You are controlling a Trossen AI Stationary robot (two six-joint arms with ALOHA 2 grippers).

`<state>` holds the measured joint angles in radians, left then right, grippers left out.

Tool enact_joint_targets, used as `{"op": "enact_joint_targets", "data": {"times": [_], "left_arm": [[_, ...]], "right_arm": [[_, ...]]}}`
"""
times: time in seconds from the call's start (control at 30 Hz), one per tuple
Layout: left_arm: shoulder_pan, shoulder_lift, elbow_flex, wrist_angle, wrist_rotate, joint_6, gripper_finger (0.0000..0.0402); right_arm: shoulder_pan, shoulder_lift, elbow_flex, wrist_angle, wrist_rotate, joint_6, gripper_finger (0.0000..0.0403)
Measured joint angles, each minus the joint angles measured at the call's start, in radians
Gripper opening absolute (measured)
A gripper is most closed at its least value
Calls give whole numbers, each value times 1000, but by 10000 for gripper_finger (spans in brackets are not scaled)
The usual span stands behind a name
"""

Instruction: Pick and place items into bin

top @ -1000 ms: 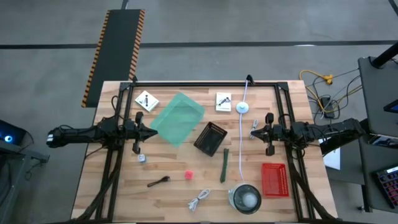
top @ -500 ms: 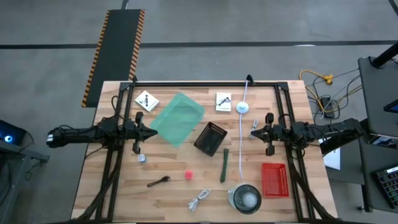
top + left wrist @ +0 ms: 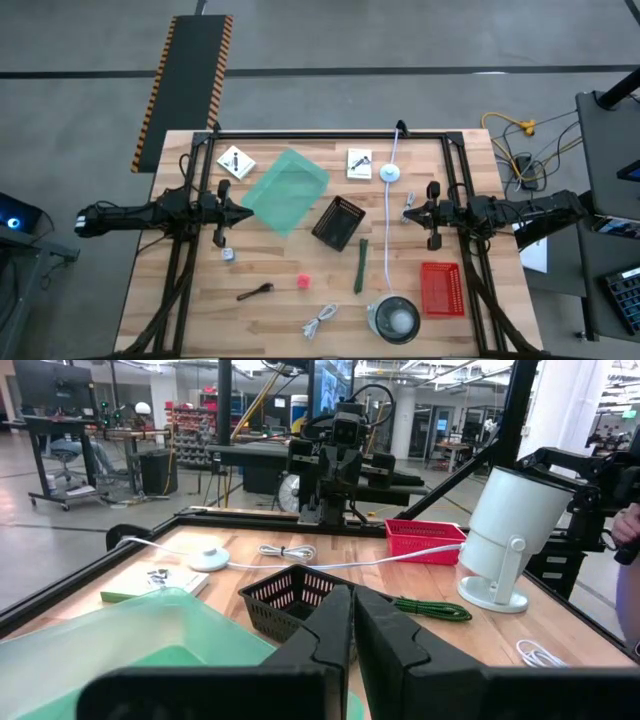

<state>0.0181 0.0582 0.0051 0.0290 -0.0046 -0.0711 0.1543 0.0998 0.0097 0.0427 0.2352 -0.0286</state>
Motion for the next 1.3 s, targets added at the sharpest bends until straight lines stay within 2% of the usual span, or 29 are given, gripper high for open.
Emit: {"op": "enact_joint_targets", "data": {"times": [0.43, 0.67, 0.93, 1.07, 1.3], "left_arm": [[0, 0, 0, 4, 0, 3, 2], [0, 0, 0, 60, -24, 7, 2], [0, 0, 0, 174, -83, 9, 7], [0, 0, 0, 208, -100, 56, 42], [0, 9, 5, 235, -134, 52, 161]], "right_arm": [[0, 0, 0, 0, 0, -3, 9], [0, 0, 0, 93, 1, -102, 9], [0, 0, 0, 266, 12, -312, 18], [0, 0, 0, 323, 76, -347, 41], [0, 0, 0, 358, 129, -320, 113]]}}
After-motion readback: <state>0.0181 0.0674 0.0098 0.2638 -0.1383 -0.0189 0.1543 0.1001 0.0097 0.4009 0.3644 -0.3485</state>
